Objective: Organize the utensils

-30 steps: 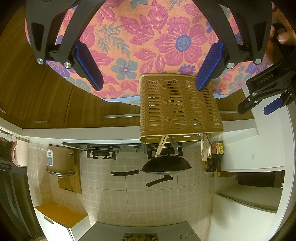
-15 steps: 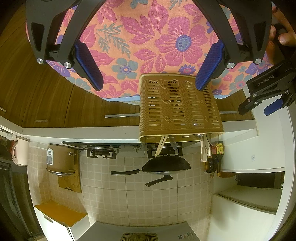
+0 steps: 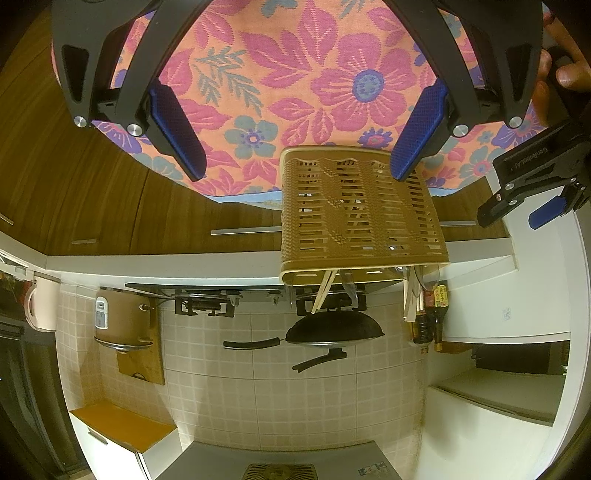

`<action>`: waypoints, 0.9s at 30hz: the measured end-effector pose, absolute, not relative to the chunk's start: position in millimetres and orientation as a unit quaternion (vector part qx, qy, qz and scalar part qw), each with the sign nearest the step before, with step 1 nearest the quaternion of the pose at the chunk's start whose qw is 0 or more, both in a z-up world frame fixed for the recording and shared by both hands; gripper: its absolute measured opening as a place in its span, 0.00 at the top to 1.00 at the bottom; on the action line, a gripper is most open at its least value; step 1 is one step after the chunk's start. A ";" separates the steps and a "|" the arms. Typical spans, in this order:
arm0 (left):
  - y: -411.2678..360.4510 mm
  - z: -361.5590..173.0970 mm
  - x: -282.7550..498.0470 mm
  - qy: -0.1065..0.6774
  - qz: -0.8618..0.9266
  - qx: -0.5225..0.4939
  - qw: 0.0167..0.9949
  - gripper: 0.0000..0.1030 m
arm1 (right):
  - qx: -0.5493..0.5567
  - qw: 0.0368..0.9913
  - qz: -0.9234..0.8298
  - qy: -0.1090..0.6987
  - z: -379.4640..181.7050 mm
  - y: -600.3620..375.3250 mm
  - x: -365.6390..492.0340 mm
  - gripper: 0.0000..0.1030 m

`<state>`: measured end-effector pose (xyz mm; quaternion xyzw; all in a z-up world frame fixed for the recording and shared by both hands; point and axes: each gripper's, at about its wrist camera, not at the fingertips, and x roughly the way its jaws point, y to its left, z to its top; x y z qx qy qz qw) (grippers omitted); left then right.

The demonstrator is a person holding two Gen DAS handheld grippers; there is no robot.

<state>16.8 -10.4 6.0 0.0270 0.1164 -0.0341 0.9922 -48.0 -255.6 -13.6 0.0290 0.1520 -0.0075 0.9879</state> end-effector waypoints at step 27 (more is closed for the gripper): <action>-17.2 3.2 19.3 0.127 -0.045 0.039 0.990 0.07 | 0.028 0.986 -0.001 0.162 -15.9 -257.3 -44.8 0.08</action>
